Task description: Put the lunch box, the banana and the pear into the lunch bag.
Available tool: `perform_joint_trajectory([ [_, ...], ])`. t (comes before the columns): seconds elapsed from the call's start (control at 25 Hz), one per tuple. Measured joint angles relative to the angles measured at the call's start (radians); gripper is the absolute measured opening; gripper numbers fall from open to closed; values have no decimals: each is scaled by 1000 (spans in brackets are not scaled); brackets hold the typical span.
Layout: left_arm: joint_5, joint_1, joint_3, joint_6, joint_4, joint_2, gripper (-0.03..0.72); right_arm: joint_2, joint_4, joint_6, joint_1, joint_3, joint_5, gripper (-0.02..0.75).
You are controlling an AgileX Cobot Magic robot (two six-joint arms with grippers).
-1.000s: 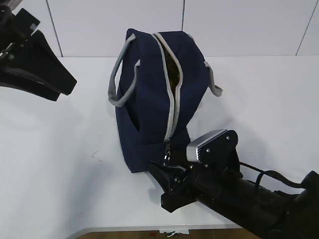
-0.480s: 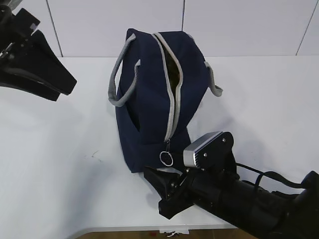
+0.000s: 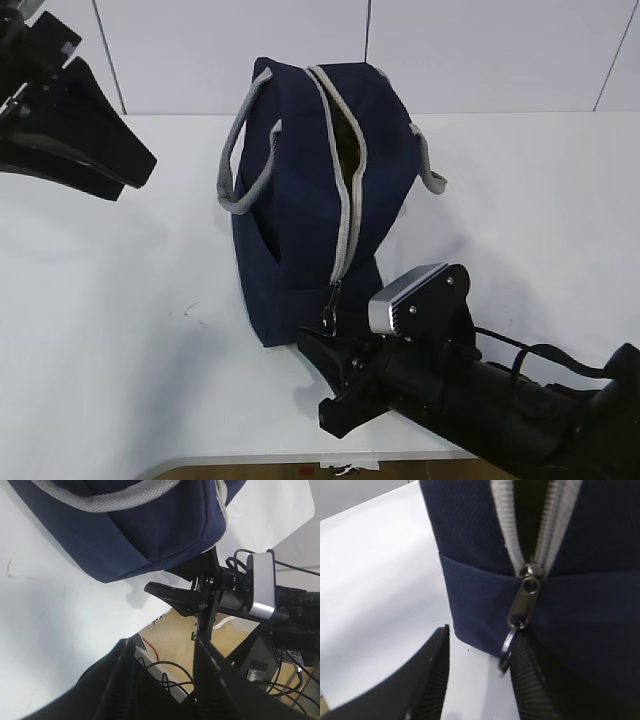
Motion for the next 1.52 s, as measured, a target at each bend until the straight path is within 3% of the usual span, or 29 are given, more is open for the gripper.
perform_joint_trajectory([
  [0.44, 0, 0, 0, 0, -18, 0, 299, 0, 52, 0, 0, 0, -2, 291],
  [0.76, 0, 0, 0, 0, -25, 0, 298, 0, 68, 0, 0, 26, -4, 195],
  [1.52, 0, 0, 0, 0, -29, 0, 298, 0, 113, 0, 0, 38, -4, 191],
])
